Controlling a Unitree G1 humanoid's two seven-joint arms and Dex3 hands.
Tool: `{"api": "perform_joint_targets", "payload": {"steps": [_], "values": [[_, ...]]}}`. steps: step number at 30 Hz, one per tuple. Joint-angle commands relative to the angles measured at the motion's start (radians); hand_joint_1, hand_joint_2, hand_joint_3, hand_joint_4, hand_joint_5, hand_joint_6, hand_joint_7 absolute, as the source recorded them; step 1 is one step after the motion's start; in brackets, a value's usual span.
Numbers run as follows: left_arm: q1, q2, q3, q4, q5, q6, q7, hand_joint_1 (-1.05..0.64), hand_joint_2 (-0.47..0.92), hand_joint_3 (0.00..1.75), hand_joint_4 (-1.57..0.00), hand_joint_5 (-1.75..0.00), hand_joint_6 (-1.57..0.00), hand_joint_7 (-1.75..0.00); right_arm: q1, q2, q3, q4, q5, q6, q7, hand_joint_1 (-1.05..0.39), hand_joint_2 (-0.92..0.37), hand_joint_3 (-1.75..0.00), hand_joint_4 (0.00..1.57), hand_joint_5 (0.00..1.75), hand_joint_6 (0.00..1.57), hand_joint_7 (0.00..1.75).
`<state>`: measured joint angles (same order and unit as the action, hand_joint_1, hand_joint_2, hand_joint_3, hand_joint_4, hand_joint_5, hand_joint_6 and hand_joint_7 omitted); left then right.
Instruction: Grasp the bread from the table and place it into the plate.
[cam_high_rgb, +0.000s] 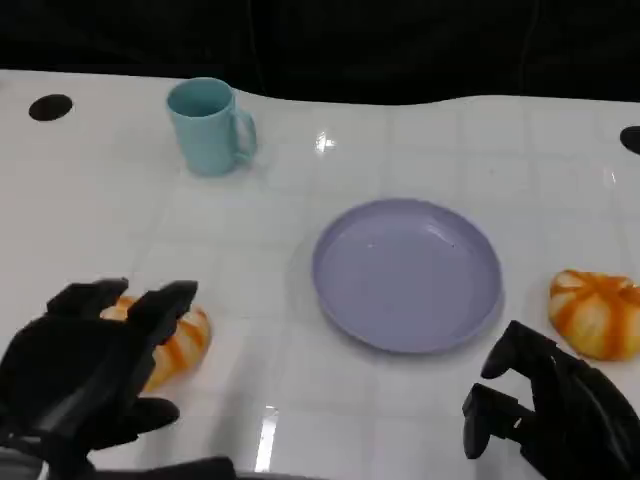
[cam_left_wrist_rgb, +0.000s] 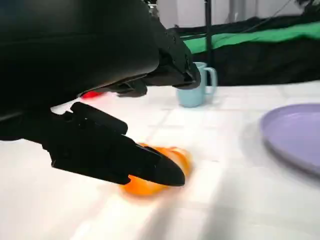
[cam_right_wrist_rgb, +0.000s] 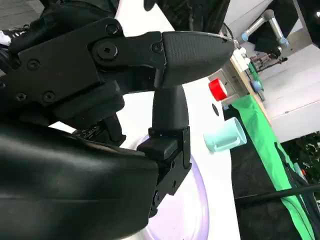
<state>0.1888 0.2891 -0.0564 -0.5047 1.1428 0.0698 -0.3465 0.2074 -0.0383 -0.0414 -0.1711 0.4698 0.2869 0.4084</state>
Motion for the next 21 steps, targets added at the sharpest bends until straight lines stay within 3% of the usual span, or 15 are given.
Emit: {"api": "perform_joint_targets", "payload": {"steps": [1, 8, 21], "values": [[-0.048, 0.01, -0.029, -0.001, 0.073, 0.074, -0.088, -0.57, 0.9, 0.0, -0.09, -0.09, -0.16, 0.0, -0.001, -0.003, -0.004, 0.001, 0.002, -0.013, 0.001, -0.56, -0.92, -0.46, 0.76, 1.75, 0.47, 1.75], [-0.158, 0.015, -0.07, 0.152, 0.106, 0.155, -0.11, -0.53, 0.85, 0.0, -0.06, -0.06, -0.16, 0.0, 0.003, -0.002, -0.006, 0.001, 0.007, -0.017, 0.006, -0.56, -0.91, -0.46, 0.77, 1.75, 0.49, 1.75], [-0.377, 0.093, -0.169, 0.538, -0.009, 0.155, -0.111, -0.56, 0.88, 0.01, -0.02, -0.03, -0.08, 0.0, 0.009, -0.003, -0.005, -0.005, 0.002, -0.019, 0.001, -0.56, -0.92, -0.45, 0.77, 1.75, 0.49, 1.75]]}}
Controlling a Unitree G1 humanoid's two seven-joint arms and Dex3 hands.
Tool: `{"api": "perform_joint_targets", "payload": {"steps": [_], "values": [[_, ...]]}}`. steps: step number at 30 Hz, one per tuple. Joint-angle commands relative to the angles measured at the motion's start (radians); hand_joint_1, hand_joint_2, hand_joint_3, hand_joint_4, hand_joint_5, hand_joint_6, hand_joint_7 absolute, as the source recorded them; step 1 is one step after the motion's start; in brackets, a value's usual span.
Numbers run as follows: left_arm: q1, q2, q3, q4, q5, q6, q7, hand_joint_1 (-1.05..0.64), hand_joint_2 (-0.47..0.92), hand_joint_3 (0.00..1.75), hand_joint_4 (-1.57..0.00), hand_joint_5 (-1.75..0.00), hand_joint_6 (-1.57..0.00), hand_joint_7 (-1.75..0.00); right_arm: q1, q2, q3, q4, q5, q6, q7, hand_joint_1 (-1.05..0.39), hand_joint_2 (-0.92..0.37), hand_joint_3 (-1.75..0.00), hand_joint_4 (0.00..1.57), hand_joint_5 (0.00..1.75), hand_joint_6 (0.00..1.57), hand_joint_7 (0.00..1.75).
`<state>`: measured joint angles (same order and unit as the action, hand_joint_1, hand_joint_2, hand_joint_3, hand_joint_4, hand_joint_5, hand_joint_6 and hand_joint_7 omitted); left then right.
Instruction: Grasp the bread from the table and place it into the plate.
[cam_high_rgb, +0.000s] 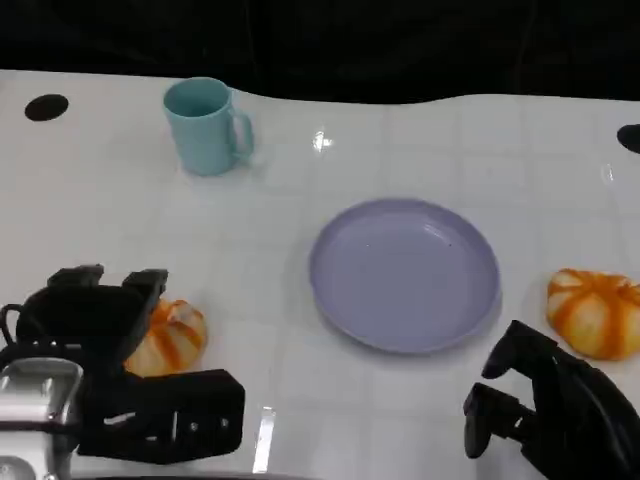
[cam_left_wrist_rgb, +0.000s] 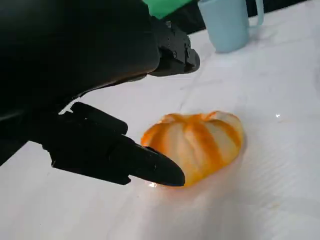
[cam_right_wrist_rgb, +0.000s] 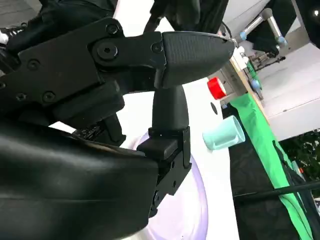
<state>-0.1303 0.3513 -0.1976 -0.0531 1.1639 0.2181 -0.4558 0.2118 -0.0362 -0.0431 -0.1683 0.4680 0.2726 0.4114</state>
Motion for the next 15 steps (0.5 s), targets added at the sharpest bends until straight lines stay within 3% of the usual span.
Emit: {"api": "perform_joint_targets", "payload": {"steps": [1, 15], "values": [[-0.075, 0.031, -0.035, 0.12, -0.044, 0.005, 0.008, -0.55, 0.88, 0.0, -0.02, -0.03, -0.09, 0.0, 0.006, -0.005, -0.001, -0.011, 0.001, -0.005, -0.004, -0.57, -0.92, -0.45, 0.77, 1.75, 0.49, 1.75], [-0.239, 0.043, -0.137, 0.464, -0.212, -0.039, 0.114, -0.51, 0.9, 0.01, -0.05, -0.04, -0.15, -0.02, 0.015, 0.0, 0.001, -0.016, 0.006, -0.007, 0.001, -0.57, -0.92, -0.43, 0.77, 1.75, 0.49, 1.75]]}}
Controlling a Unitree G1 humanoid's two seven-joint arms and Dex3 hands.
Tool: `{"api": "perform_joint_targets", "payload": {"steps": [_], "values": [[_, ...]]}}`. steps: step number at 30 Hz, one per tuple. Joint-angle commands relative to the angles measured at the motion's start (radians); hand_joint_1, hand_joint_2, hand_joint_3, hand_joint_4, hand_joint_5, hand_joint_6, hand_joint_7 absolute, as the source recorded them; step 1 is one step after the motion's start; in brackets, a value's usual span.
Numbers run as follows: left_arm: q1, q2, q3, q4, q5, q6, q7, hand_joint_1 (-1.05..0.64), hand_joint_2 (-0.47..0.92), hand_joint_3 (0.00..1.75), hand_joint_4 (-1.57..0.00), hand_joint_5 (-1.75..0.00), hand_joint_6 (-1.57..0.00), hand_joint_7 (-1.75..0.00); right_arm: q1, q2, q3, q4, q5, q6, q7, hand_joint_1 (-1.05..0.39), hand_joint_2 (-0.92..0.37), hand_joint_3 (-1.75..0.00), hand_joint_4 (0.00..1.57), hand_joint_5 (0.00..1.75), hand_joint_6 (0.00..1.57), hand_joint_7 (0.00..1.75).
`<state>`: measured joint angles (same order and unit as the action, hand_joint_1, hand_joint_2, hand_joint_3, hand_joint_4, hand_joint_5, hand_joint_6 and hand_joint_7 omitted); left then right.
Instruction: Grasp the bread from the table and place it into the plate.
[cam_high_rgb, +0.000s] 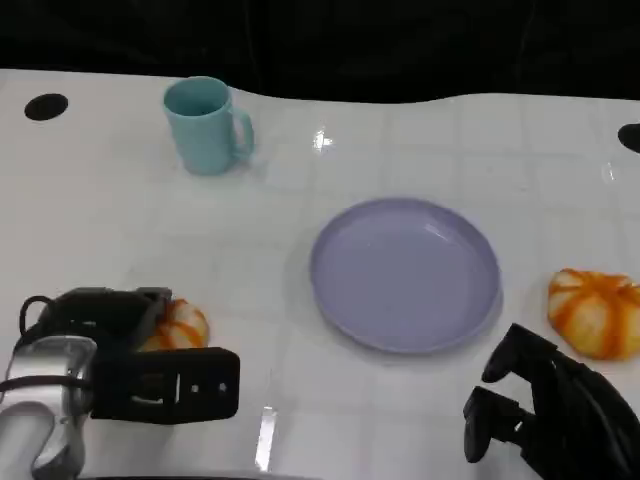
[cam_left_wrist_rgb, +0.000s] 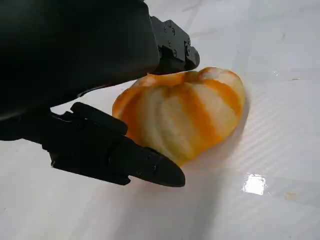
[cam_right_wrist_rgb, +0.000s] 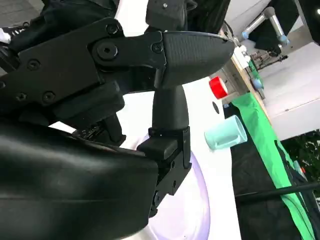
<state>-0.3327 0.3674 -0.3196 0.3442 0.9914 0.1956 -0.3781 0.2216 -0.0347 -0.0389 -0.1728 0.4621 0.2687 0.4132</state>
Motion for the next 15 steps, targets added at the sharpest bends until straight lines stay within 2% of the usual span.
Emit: {"api": "perform_joint_targets", "payload": {"steps": [1, 3, 5, 7, 8, 9, 10, 11, 12, 14, 15], "values": [[-0.044, 0.028, -0.019, 0.082, -0.051, -0.023, 0.043, -0.5, 0.9, 0.01, -0.04, -0.04, -0.15, -0.02, 0.006, 0.0, -0.003, -0.013, 0.011, -0.002, -0.002, -0.57, -0.92, -0.43, 0.78, 1.75, 0.5, 1.75], [-0.06, 0.031, -0.018, 0.127, -0.086, -0.057, 0.071, -0.48, 0.91, 0.02, -0.06, -0.05, -0.18, -0.03, 0.007, 0.001, -0.002, -0.013, 0.009, -0.006, -0.002, -0.56, -0.92, -0.44, 0.78, 1.75, 0.5, 1.74], [-0.075, 0.034, -0.01, 0.183, -0.134, -0.113, 0.119, -0.37, 0.92, 0.1, -0.16, -0.09, -0.29, -0.07, 0.007, 0.001, -0.002, -0.012, 0.007, -0.011, 0.0, -0.55, -0.92, -0.46, 0.78, 1.75, 0.49, 1.74], [-0.084, 0.039, -0.016, 0.211, -0.159, -0.136, 0.144, -0.34, 0.92, 0.14, -0.2, -0.11, -0.32, -0.07, 0.007, 0.001, -0.002, -0.012, 0.006, -0.012, 0.0, -0.55, -0.92, -0.46, 0.78, 1.75, 0.49, 1.74], [-0.083, 0.032, 0.003, 0.246, -0.188, -0.18, 0.223, -0.34, 0.92, 0.14, -0.2, -0.11, -0.33, -0.07, 0.005, 0.002, -0.003, -0.01, 0.007, -0.012, 0.002, -0.55, -0.92, -0.47, 0.78, 1.75, 0.49, 1.75], [-0.083, 0.026, 0.018, 0.28, -0.213, -0.216, 0.292, -0.29, 0.92, 0.26, -0.63, -0.55, -0.73, -0.23, 0.004, 0.002, -0.004, -0.008, 0.008, -0.012, 0.003, -0.55, -0.92, -0.47, 0.78, 1.75, 0.49, 1.74], [-0.085, 0.022, 0.026, 0.309, -0.232, -0.244, 0.344, -0.28, 0.92, 0.29, -0.74, -0.92, -0.93, -0.31, 0.003, 0.001, -0.005, -0.007, 0.008, -0.012, 0.004, -0.55, -0.92, -0.47, 0.78, 1.75, 0.49, 1.74], [-0.087, 0.017, 0.028, 0.339, -0.241, -0.266, 0.406, -0.28, 0.92, 0.31, -0.79, -1.13, -1.03, -0.36, 0.002, 0.002, -0.006, -0.008, 0.009, -0.008, 0.002, -0.55, -0.92, -0.47, 0.77, 1.75, 0.49, 1.74], [-0.092, 0.015, 0.024, 0.362, -0.243, -0.279, 0.449, -0.31, 0.92, 0.3, -0.82, -1.49, -0.95, -0.78, 0.002, 0.002, -0.006, -0.009, 0.009, -0.006, -0.001, -0.55, -0.92, -0.47, 0.78, 1.75, 0.49, 1.74], [-0.099, 0.013, 0.01, 0.404, -0.238, -0.304, 0.536, -0.35, 0.92, 0.32, -0.84, -1.68, -0.71, -1.44, 0.0, 0.002, -0.01, -0.008, 0.016, -0.001, 0.001, -0.55, -0.92, -0.47, 0.78, 1.75, 0.5, 1.73], [-0.103, 0.013, 0.004, 0.418, -0.238, -0.313, 0.56, -0.37, 0.92, 0.32, -0.84, -1.72, -0.64, -1.62, 0.0, 0.002, -0.011, -0.008, 0.018, 0.0, 0.002, -0.54, -0.92, -0.47, 0.78, 1.75, 0.5, 1.73]]}}
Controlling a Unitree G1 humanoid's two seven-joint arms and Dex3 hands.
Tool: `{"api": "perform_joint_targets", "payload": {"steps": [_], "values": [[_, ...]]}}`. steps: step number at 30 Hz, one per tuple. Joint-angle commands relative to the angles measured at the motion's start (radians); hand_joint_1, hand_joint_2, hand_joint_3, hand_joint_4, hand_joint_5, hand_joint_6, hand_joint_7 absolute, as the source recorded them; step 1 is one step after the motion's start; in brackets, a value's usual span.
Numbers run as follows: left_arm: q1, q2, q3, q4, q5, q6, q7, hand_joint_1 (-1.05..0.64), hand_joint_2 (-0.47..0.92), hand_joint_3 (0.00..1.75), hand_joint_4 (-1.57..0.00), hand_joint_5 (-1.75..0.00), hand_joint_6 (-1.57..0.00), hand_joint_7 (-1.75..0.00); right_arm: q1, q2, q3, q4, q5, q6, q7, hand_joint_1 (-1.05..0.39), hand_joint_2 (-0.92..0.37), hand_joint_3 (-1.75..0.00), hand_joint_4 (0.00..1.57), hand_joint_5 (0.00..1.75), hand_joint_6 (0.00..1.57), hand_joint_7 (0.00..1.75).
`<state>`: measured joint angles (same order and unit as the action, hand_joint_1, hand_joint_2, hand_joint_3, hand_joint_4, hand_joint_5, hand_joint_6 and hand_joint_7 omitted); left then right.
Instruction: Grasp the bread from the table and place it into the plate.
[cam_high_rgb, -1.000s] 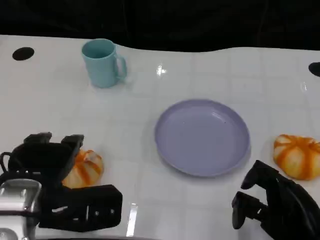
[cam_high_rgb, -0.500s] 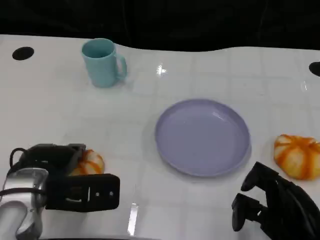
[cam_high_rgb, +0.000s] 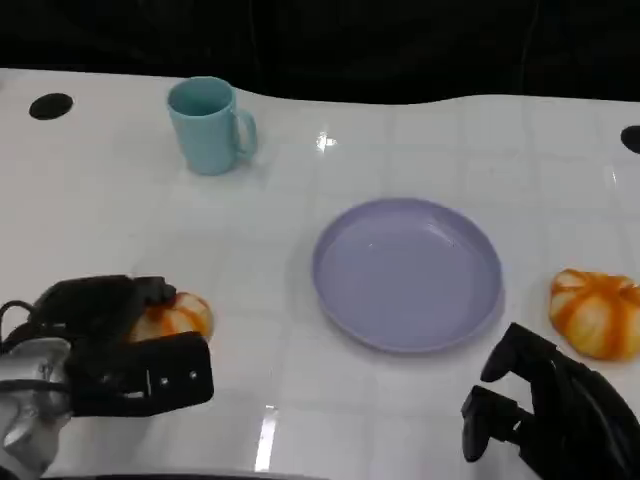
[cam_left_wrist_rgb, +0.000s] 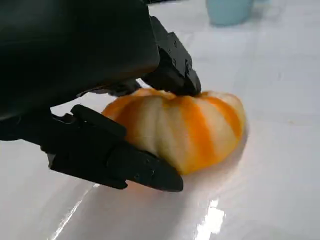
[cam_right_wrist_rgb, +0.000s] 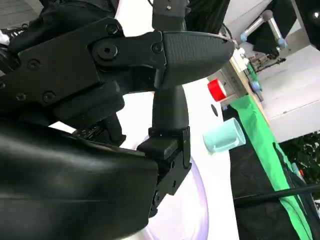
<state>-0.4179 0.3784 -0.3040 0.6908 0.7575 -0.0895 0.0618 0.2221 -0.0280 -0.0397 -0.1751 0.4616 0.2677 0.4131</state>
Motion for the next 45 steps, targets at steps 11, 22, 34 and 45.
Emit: {"api": "perform_joint_targets", "payload": {"steps": [11, 22, 34, 45], "values": [[-0.052, 0.003, 0.022, 0.125, -0.123, -0.147, 0.222, -0.24, 0.8, 0.76, -0.76, -1.75, -0.61, -1.75, -0.005, -0.014, -0.012, -0.002, 0.011, 0.005, -0.001, -0.55, -0.92, -0.47, 0.76, 1.75, 0.47, 1.74], [-0.106, 0.011, 0.031, -0.076, -0.149, -0.121, 0.139, -0.19, 0.67, 0.84, -0.8, -1.75, -0.61, -1.75, -0.014, -0.014, -0.011, 0.01, 0.013, 0.006, 0.004, -0.57, -0.92, -0.44, 0.75, 1.75, 0.48, 1.75], [-0.225, -0.083, -0.016, -0.063, -0.143, -0.169, 0.143, -0.16, 0.63, 0.83, -0.81, -1.75, -0.62, -1.75, -0.01, -0.015, -0.015, 0.006, 0.02, 0.018, 0.0, -0.57, -0.92, -0.44, 0.75, 1.75, 0.46, 1.75], [-0.37, -0.207, -0.102, 0.115, -0.111, -0.247, 0.18, -0.18, 0.61, 0.95, -0.86, -1.75, -0.65, -1.75, -0.005, -0.01, -0.014, 0.002, 0.024, 0.019, 0.001, -0.56, -0.92, -0.44, 0.76, 1.75, 0.47, 1.75]]}}
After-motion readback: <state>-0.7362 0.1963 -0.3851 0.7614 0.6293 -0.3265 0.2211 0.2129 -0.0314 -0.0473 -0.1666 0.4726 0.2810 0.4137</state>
